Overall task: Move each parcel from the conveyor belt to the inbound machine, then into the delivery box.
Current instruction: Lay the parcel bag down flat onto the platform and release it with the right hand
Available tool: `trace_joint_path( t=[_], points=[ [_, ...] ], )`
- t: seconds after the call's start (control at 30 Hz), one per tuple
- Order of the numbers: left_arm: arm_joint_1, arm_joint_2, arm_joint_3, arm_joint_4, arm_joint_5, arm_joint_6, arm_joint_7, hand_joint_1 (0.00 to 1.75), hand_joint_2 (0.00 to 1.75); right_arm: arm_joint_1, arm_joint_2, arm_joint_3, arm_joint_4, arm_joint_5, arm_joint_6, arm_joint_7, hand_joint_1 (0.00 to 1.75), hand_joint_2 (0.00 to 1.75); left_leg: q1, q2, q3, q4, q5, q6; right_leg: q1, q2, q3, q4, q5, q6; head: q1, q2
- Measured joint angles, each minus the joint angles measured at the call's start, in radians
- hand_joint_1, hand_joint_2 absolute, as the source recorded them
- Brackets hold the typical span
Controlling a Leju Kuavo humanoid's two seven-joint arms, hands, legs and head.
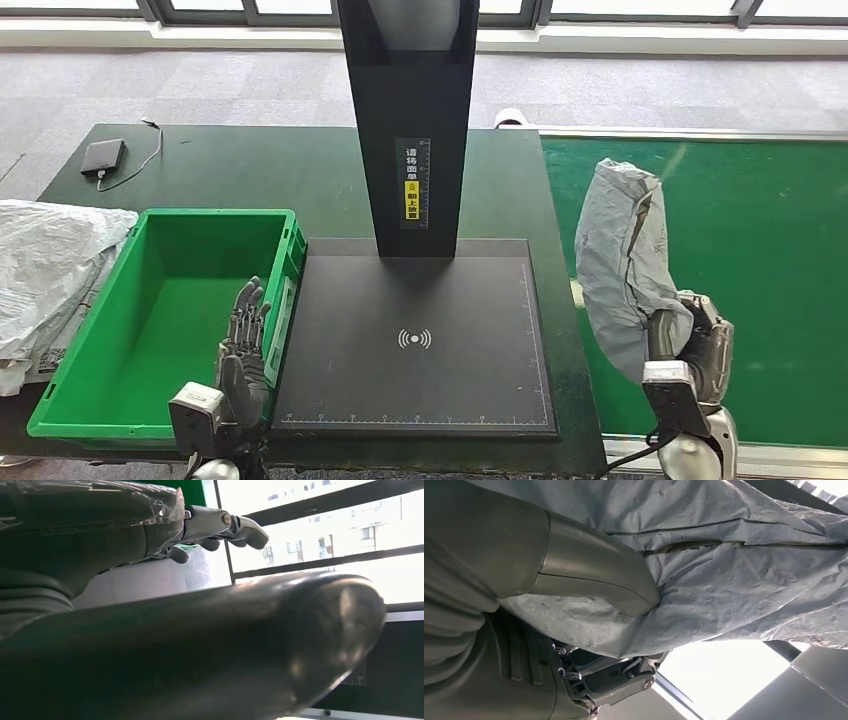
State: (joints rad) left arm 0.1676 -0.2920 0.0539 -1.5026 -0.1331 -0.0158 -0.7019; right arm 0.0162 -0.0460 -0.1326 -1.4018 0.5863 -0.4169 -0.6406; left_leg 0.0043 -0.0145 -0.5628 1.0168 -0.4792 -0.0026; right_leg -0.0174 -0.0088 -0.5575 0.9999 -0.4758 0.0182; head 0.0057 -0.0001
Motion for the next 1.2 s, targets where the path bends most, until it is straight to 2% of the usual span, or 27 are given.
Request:
trace_joint_path(
  t=[0.07,0.13,0.23,0.33,0.43,0.5,0.77,1.2],
  points=[
    [0.000,0.002,-0.003,-0.001,0.014,0.002,0.000,0.00,0.00,-0.021,0.004,0.025,0.012,0.019,0.027,0.002,1.75,1.75,0.000,0.001,-0.005,-0.001,0.000,-0.001,0.000,0.001,0.000,0.000,0.000,0.000,0.000,0.000],
    [-0.002,0.003,-0.013,-0.010,0.025,0.050,0.000,0.00,0.00,-0.082,0.027,0.087,0.087,0.072,0.046,0.016,1.75,1.75,0.002,0.008,-0.007,-0.001,-0.001,-0.002,0.002,0.007,-0.001,0.001,0.001,-0.002,0.000,0.000],
    [-0.003,-0.001,-0.049,-0.059,0.033,0.246,0.000,0.00,0.00,-0.181,0.094,0.204,0.296,0.120,-0.007,0.010,1.75,1.75,0.004,0.016,0.002,-0.001,0.000,-0.005,0.004,0.014,-0.004,0.001,0.004,-0.006,0.000,0.000],
    [0.018,-0.010,-0.084,-0.138,0.068,0.448,-0.001,0.00,0.00,-0.241,0.147,0.281,0.479,0.097,-0.038,-0.014,1.75,1.75,0.004,0.011,0.002,-0.001,0.003,-0.007,0.004,0.011,-0.005,0.003,0.005,-0.006,0.000,0.000],
    [0.050,-0.014,-0.106,-0.222,0.066,0.615,-0.001,0.00,0.00,-0.293,0.168,0.332,0.604,0.075,-0.024,-0.015,1.75,1.75,0.004,0.009,0.001,-0.001,0.003,-0.007,0.004,0.010,-0.006,0.003,0.005,-0.007,0.000,0.000],
    [0.069,-0.022,-0.114,-0.279,0.041,0.682,-0.001,0.00,0.00,-0.320,0.174,0.351,0.664,0.064,-0.010,-0.013,1.75,1.75,0.005,0.010,0.000,-0.001,0.003,-0.007,0.004,0.011,-0.006,0.003,0.004,-0.007,0.000,0.000],
    [0.099,-0.036,-0.110,-0.413,-0.002,0.710,-0.001,0.00,0.00,-0.379,0.192,0.374,0.784,0.054,0.001,-0.014,1.75,1.75,0.004,0.010,0.001,-0.001,0.003,-0.008,0.004,0.011,-0.006,0.002,0.005,-0.007,0.000,0.000],
    [0.103,-0.039,-0.105,-0.429,-0.015,0.710,0.000,0.00,0.00,-0.415,0.220,0.399,0.840,0.058,0.006,-0.003,1.75,1.75,0.005,0.010,0.001,-0.001,0.004,-0.009,0.005,0.011,-0.007,0.003,0.007,-0.008,0.000,0.000]
  ],
)
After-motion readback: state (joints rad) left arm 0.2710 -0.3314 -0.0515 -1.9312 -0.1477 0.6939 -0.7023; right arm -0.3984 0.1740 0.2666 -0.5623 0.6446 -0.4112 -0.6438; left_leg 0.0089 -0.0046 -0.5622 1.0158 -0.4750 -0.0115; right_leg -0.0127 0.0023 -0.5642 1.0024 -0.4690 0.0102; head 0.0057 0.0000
